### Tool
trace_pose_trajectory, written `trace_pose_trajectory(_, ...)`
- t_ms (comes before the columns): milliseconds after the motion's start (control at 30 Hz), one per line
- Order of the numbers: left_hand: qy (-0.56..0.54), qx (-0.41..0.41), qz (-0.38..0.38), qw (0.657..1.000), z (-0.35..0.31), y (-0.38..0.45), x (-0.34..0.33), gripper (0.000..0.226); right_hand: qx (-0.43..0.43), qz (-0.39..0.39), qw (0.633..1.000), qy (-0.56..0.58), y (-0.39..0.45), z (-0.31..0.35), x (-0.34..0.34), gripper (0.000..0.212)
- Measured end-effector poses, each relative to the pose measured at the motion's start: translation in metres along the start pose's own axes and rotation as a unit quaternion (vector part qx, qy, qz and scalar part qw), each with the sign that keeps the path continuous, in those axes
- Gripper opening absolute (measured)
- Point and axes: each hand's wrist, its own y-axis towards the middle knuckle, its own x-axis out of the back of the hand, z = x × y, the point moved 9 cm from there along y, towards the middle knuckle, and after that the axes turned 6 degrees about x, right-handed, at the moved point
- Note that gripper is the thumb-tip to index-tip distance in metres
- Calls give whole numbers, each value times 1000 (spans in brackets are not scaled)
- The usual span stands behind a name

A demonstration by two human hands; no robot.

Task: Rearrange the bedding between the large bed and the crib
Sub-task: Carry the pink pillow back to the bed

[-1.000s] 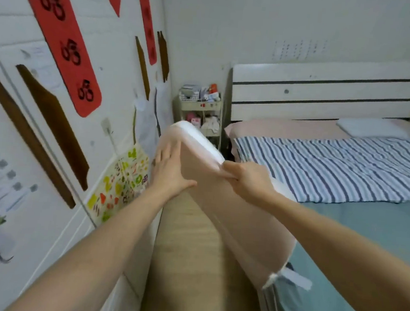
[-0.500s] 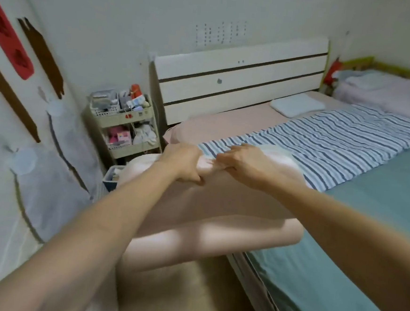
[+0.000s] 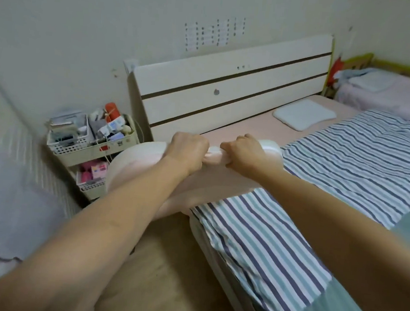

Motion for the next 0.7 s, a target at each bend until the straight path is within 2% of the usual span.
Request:
trace_pose_trajectory(67, 5, 1, 5, 1000, 24, 37, -16, 20, -15, -10, 1000, -9, 45, -8, -5, 6)
trace_pose_trajectory(167, -2, 2, -1, 1000, 54, 104, -45, 20, -52, -37, 997, -44, 113, -31, -21, 16)
trace_pose_trajectory(267, -16, -17, 2, 1000, 74, 180, -81, 21, -72, -17, 996, -56, 180, -63, -55, 18)
trace_pose_trajectory(333, -26, -29, 4, 999, 73, 198, -93, 21, -74, -2, 996, -48, 193, -75, -66, 14)
trace_pose_trajectory(400, -50, -54, -12, 997, 80, 250, -111, 19, -95, -5, 993, -66, 232, -100, -80, 8)
trace_pose_trajectory(500, -84, -102, -18, 991, 79, 323, -135, 18, -134, -28, 986, -98, 276, -142, -102, 27)
trace_pose_trajectory(700, -157, -160, -22, 974, 41, 430, -157, 21, -250, -84, 961, -77, 294, -229, -144, 32)
